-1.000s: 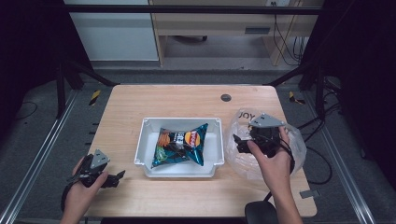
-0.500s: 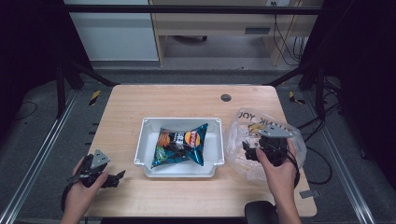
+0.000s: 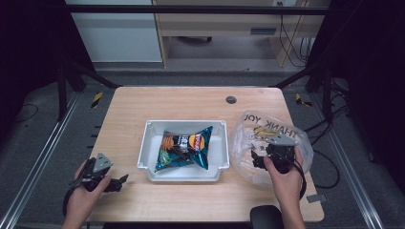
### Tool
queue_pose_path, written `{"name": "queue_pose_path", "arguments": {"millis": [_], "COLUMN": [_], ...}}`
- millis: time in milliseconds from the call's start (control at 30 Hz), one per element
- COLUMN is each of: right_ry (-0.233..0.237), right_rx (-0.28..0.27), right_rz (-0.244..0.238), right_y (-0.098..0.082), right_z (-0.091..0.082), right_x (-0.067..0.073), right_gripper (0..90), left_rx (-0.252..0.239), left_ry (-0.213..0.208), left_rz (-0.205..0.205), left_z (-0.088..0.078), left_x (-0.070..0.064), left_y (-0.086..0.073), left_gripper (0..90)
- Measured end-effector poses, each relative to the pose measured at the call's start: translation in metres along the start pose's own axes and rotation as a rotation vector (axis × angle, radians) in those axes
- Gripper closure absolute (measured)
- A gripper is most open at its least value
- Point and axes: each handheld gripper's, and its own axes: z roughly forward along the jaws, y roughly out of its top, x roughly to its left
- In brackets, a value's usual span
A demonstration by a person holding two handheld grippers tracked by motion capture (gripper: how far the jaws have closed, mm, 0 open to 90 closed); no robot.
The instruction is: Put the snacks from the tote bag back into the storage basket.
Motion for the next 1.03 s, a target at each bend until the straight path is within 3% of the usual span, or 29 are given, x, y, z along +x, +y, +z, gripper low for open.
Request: {"name": "queue_pose_path", "arguments": {"millis": [167,633,667,867,1033], "right_ry": [0.024,0.041,0.059,0.051,0.066], "right_rx": [0.004,0.043,0.051,0.083,0.099], "right_rz": [0.013,-0.012,-0.018,-0.042,-0.035], "right_y": [-0.004,-0.019,-0.022,-0.028,-0.030], "right_z": [0.004,0.017,0.017,0.019,0.021], "right_x": [0.003,0.016,0.019,0.024,0.025], "right_gripper": [6.5,6.7,6.7,6.9,7.0], "left_rx": [0.001,0.004,0.007,0.008,-0.003], "left_ry": [0.001,0.006,0.005,0.005,0.000], "left_rz": [0.000,-0.011,-0.012,-0.012,-0.018], "left_z": [0.000,0.000,0.000,0.000,-0.001], "left_x": [0.000,0.001,0.001,0.000,0.001], "left_y": [0.000,-0.002,-0.003,-0.002,-0.001], "left_gripper": [4.6,4.6,4.6,4.6,4.6]}}
